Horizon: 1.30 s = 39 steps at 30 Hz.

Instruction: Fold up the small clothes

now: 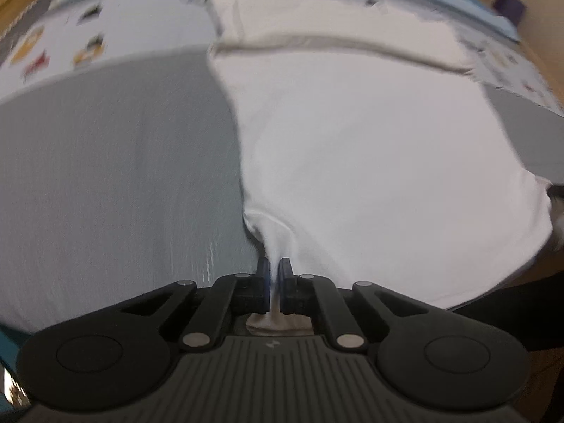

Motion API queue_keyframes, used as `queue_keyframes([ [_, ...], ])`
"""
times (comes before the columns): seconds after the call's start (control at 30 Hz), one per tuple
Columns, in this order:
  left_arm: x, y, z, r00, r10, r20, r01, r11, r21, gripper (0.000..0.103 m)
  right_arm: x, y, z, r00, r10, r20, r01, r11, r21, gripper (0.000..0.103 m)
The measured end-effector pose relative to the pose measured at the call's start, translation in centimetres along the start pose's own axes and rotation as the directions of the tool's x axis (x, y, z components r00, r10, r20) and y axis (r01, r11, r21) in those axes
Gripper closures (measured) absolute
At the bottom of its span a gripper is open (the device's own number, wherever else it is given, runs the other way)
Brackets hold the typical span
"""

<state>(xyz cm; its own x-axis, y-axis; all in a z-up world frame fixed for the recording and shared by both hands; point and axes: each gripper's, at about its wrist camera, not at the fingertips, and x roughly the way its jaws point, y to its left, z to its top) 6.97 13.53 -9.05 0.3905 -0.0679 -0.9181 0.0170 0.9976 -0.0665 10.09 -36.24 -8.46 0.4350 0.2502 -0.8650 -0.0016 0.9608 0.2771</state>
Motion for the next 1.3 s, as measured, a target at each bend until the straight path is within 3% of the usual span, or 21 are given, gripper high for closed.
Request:
queue_keyframes([
  [0.13,-4.1,-0.2,0.7,0.996,-0.042,0.077,0.039,0.998,0.050,0.099,-4.1,-0.5,1.1,0.994,0.073,0.086,-0.075,0.997,0.022,0.098],
  [0.27,-9.6,0.2,0.5,0.984,-0.096,0.154,0.079,0.991,0.109,0.100,-9.6,-1.1,0.9,0.972,0.154,0.179,-0.159,0.987,0.016,0.099],
  [0.47,-19.5,2.0,-1.9,0.942,-0.211,0.262,0.176,0.973,0.151,0.100,-19.6,-3.7,-1.8,0.923,0.255,0.287,-0.259,0.966,-0.024,0.099],
  [0.57,-21.9,3.2,-2.7,0.924,-0.253,0.287,0.225,0.966,0.129,0.100,-21.7,-4.8,-2.2,0.908,0.286,0.307,-0.302,0.953,0.005,0.099],
  [0.63,-21.3,3.6,-2.0,0.920,-0.270,0.285,0.251,0.963,0.101,0.100,-20.9,-5.1,-1.5,0.910,0.283,0.303,-0.305,0.952,0.024,0.099],
  [0.7,-19.2,4.1,-0.3,0.929,-0.259,0.265,0.246,0.966,0.080,0.100,-18.8,-5.0,0.1,0.920,0.262,0.291,-0.283,0.959,0.032,0.099],
  [0.9,-7.9,7.1,7.4,0.954,-0.225,0.198,0.239,0.970,-0.047,0.099,-7.8,-3.7,7.4,0.960,0.181,0.214,-0.188,0.982,0.013,0.098],
  [0.97,-4.0,8.6,9.5,0.950,-0.243,0.195,0.270,0.954,-0.128,0.097,-3.7,-3.8,9.7,0.976,0.117,0.186,-0.127,0.991,0.042,0.096],
  [1.07,-0.3,10.9,10.5,0.959,-0.227,0.168,0.266,0.925,-0.272,0.095,0.1,-4.3,10.7,0.969,0.004,0.247,-0.017,0.999,0.052,0.095],
  [1.1,-0.1,11.1,10.6,0.967,-0.204,0.150,0.240,0.927,-0.287,0.095,1.1,-4.8,10.4,0.970,-0.011,0.242,-0.004,0.998,0.059,0.095],
  [1.17,-0.2,10.9,10.7,0.974,-0.172,0.145,0.206,0.941,-0.268,0.084,2.9,-5.5,10.3,0.991,0.005,0.132,-0.017,0.995,0.094,0.091],
  [1.23,0.3,10.4,10.5,0.982,-0.158,0.107,0.179,0.956,-0.231,0.070,3.4,-5.2,10.0,0.993,0.037,0.110,-0.044,0.998,0.055,0.090],
  [1.3,1.3,9.8,10.2,0.989,-0.128,0.073,0.140,0.972,-0.187,0.070,3.9,-4.3,9.5,0.994,0.025,0.103,-0.021,0.999,-0.041,0.086],
])
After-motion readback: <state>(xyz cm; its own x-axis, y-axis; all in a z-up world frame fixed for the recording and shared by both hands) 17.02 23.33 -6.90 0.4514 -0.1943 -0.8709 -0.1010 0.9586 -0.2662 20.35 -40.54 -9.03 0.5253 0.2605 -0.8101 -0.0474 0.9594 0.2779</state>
